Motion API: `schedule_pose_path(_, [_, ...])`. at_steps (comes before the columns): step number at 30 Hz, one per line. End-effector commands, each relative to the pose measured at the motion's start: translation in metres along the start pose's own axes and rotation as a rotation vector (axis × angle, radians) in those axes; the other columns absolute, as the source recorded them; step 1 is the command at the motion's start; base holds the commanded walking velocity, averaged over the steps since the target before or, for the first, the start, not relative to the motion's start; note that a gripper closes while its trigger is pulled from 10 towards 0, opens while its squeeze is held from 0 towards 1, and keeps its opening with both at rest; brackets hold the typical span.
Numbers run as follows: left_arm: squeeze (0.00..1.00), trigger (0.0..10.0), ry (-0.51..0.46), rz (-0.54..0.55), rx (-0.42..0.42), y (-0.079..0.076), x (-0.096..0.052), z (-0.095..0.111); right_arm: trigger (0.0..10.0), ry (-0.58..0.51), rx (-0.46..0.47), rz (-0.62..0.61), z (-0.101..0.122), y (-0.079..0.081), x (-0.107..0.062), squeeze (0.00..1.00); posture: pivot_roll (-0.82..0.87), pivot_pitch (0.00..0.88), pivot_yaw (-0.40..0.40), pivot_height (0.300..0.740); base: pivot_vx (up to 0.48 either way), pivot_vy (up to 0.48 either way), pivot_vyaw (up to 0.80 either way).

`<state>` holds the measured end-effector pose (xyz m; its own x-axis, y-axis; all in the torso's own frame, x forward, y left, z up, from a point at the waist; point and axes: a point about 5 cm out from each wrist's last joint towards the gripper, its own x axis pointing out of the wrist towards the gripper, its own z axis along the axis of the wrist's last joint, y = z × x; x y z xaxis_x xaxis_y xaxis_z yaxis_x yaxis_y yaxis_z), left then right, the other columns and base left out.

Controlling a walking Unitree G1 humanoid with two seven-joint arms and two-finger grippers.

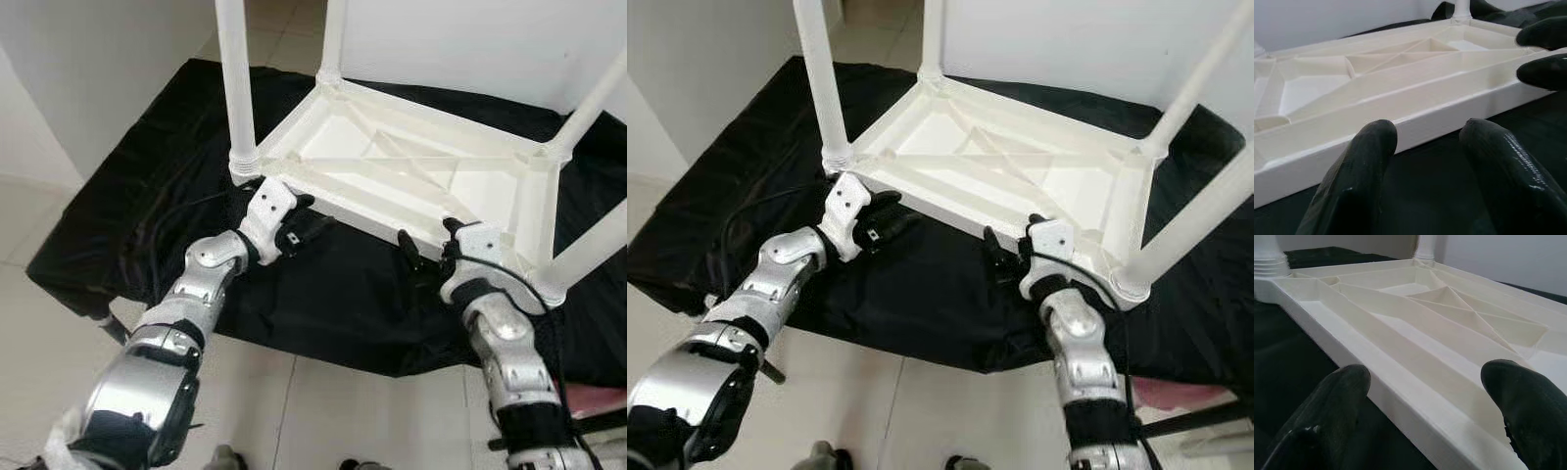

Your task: Building children table

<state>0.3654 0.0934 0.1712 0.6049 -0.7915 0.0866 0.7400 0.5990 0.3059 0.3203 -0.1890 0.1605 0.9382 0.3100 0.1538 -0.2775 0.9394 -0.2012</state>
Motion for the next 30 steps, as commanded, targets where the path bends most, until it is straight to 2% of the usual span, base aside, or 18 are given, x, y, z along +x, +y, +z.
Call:
schedule_pose_path(1, [0.00, 10.0, -0.011, 0.077, 0.002, 0.006, -0.005, 0.002, 10.0, 0.041, 0.015, 0.085, -0.008, 0.003, 0.003, 0.00, 0.03, 0.117, -0.062, 0.740, 0.000, 0.000, 0.00])
schedule_pose_path(2, [0.00, 10.0, -0.023, 0.109, 0.008, 0.009, -0.010, 0.004, 10.0, 0.061, 0.009, 0.145, -0.010, 0.003, 0.008, 0.00, 0.04, 0.114, -0.063, 0.740, 0.000, 0.000, 0.00])
schedule_pose_path(3, [0.00, 10.0, -0.023, 0.109, 0.008, 0.009, -0.010, 0.004, 10.0, 0.061, 0.009, 0.145, -0.010, 0.003, 0.008, 0.00, 0.04, 0.114, -0.063, 0.740, 0.000, 0.000, 0.00])
schedule_pose_path(4, [0.00, 10.0, -0.035, 0.141, 0.012, 0.011, -0.018, 0.008, 10.0, 0.083, 0.007, 0.214, -0.012, 0.000, 0.013, 0.00, 0.04, 0.114, -0.063, 0.740, 0.000, 0.000, 0.00])
schedule_pose_path(7, [0.00, 10.0, -0.046, 0.166, -0.001, 0.013, -0.022, 0.009, 10.0, 0.105, 0.006, 0.246, -0.015, -0.002, 0.016, 0.00, 0.05, 0.105, -0.081, 0.740, 0.000, 0.000, 0.00])
schedule_pose_path(9, [0.00, 10.0, -0.044, 0.191, 0.009, 0.012, -0.031, 0.010, 10.0, 0.168, 0.036, 0.364, -0.020, -0.005, 0.020, 0.00, 0.07, 0.098, -0.097, 0.740, 0.000, 0.000, 0.00])
schedule_pose_path(10, [0.00, 10.0, -0.044, 0.191, 0.009, 0.012, -0.031, 0.010, 10.0, 0.168, 0.036, 0.364, -0.020, -0.005, 0.020, 0.00, 0.07, 0.098, -0.097, 0.740, 0.000, 0.000, 0.00])
schedule_pose_path(11, [0.00, 10.0, -0.040, 0.206, 0.016, 0.011, -0.036, 0.010, 10.0, 0.209, 0.055, 0.431, -0.022, -0.008, 0.022, 0.00, 0.07, 0.096, -0.102, 0.740, 0.000, 0.000, 0.00])
schedule_pose_path(21, [0.00, 10.0, -0.026, 0.247, 0.012, 0.008, -0.048, 0.015, 10.0, 0.282, 0.070, 0.549, -0.017, -0.023, 0.033, 0.00, 0.11, 0.095, -0.119, 0.740, 0.000, 0.000, 0.00])
schedule_pose_path(26, [0.00, 10.0, -0.007, 0.267, 0.011, 0.008, -0.053, 0.015, 10.0, 0.278, 0.030, 0.512, -0.013, -0.029, 0.040, 0.00, 0.12, 0.104, -0.117, 0.740, 0.000, 0.000, 0.00])
schedule_pose_path(30, [0.00, 10.0, 0.000, 0.270, 0.006, 0.006, -0.055, 0.015, 10.0, 0.288, 0.035, 0.484, -0.013, -0.027, 0.046, 0.00, 0.12, 0.113, -0.112, 0.740, 0.000, 0.000, 0.00])
